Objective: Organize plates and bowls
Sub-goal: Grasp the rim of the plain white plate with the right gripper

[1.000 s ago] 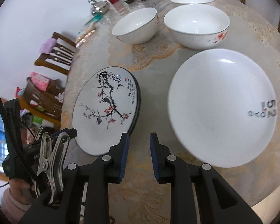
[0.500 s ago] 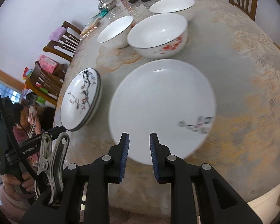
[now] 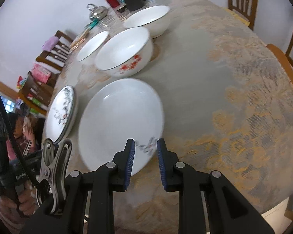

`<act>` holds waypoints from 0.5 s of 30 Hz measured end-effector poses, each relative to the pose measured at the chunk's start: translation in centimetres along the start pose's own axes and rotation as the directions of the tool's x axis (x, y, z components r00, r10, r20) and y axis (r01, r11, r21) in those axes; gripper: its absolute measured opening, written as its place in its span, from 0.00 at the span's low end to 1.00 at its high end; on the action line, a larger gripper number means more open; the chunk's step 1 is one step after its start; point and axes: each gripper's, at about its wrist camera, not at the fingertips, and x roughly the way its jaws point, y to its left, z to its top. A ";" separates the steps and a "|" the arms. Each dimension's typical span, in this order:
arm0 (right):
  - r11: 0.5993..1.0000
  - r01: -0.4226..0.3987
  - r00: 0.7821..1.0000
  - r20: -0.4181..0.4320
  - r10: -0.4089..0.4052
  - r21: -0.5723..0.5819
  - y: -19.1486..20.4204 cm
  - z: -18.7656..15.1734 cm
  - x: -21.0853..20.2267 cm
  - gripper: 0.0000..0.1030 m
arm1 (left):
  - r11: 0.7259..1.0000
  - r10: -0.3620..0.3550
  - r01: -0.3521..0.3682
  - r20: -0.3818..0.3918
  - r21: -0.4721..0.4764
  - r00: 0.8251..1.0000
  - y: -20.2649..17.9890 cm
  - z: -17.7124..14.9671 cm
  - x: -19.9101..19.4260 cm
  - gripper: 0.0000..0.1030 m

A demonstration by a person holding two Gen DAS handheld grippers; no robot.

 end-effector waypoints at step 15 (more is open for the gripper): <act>1.000 -0.029 0.996 -0.082 0.028 -0.010 -1.4 2.9 4.5 0.28 | 0.999 0.031 -0.032 -0.023 -0.017 0.999 -1.2 1.6 4.5 0.42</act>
